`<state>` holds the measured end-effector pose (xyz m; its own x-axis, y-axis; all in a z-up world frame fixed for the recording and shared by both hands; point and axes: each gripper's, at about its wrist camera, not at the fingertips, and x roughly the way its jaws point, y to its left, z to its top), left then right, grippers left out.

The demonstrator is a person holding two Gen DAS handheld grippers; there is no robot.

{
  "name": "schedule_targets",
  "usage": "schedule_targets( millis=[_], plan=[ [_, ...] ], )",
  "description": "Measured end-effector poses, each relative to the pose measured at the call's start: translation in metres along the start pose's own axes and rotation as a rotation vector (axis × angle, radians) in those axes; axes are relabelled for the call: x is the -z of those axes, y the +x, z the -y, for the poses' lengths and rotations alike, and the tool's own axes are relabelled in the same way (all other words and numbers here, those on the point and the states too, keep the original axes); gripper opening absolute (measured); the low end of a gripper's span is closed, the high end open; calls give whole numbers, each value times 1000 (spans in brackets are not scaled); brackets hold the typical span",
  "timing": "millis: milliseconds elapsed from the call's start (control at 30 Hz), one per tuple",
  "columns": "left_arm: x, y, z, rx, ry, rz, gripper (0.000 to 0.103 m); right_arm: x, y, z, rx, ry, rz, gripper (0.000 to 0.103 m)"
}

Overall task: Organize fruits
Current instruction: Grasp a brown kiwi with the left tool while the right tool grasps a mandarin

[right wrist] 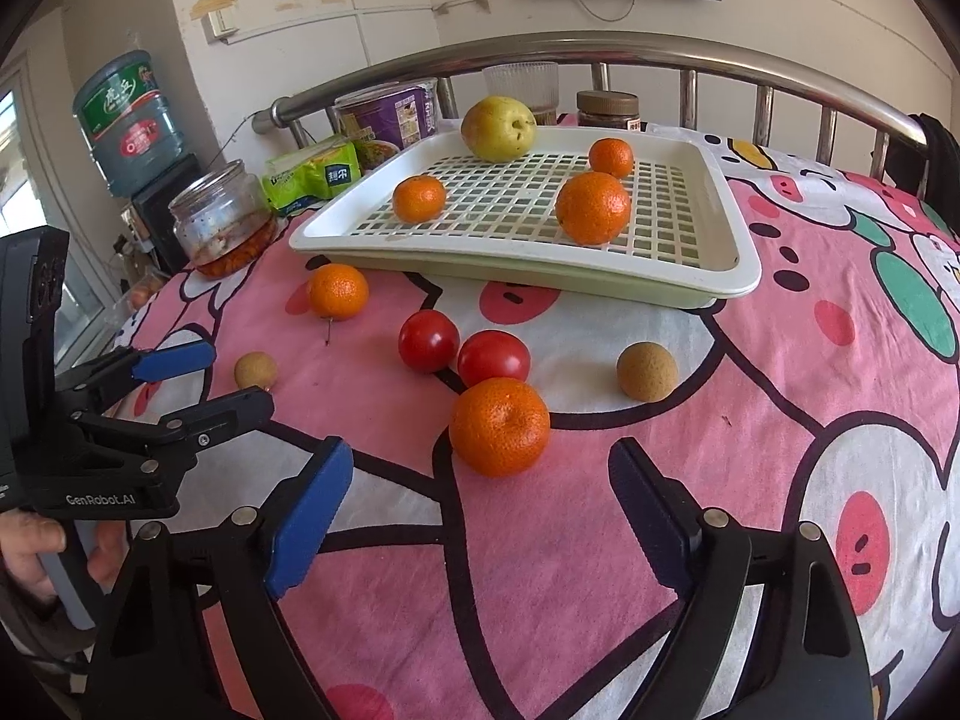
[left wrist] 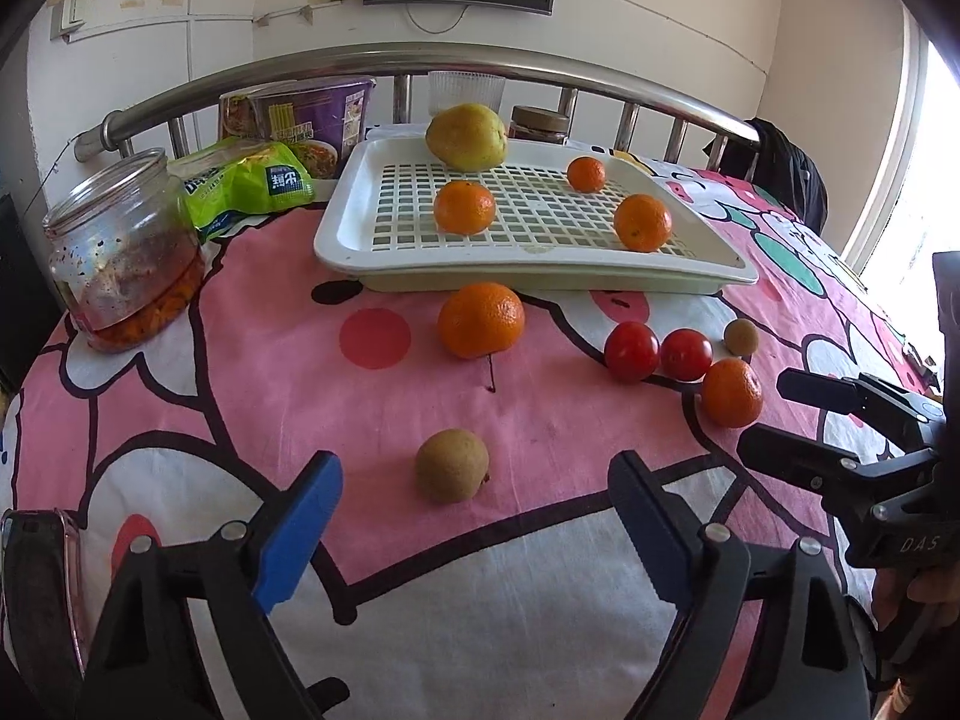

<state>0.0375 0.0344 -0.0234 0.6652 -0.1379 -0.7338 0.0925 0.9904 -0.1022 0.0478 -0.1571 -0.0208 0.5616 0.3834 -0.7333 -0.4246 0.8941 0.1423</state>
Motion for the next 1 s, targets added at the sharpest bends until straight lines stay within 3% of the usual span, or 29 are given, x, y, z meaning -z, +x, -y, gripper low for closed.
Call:
schedule_targets(
  millis=[200,300,500,567,1000],
  plan=[
    [0,4,-3,2,-9,-12,77,-3,6,4,12,12,-23,75],
    [-1,7,-6,14,-22,-24,68,-4,10,5,9,16,-39,63],
    [-1,10,-10,22,-40,-40,38,-4,13,8,0,31,-53,38],
    [-1,11,-9,30,-38,-44,28,-4,12,8,-4,34,-50,36],
    [-6,-1,8,57,10,-12,28,-3,2,2,-20,6,0,35]
  ],
)
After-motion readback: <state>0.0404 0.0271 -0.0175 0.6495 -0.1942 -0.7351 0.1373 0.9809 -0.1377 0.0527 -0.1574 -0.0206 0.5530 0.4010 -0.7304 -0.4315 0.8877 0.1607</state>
